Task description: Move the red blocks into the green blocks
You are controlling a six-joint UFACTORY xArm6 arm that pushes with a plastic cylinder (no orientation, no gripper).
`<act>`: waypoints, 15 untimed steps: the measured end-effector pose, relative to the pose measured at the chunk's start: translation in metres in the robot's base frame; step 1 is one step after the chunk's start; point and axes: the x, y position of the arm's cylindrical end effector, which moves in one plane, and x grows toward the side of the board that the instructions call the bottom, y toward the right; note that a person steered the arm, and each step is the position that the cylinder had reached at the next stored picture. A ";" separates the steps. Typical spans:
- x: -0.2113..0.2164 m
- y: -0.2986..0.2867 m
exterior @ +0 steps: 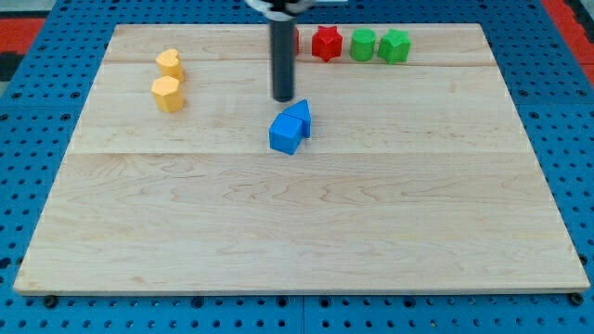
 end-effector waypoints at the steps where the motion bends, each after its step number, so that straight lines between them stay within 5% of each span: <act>1: -0.030 -0.041; 3: -0.103 -0.049; 5: -0.115 0.019; 15: -0.079 0.162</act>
